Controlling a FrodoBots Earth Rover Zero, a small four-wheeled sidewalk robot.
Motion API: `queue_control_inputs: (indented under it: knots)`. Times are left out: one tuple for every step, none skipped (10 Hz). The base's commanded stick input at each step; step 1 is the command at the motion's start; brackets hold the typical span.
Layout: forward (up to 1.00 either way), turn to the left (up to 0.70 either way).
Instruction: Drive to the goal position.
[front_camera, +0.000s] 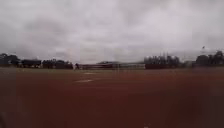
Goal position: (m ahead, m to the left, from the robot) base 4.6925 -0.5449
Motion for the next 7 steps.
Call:
queue_control_inputs:
  knots:
    - [0.7,0.0]
    - [0.7,0.0]
    - [0.7,0.0]
    - [0.7,0.0]
    - [0.7,0.0]
    - [0.7,0.0]
    - [0.7,0.0]
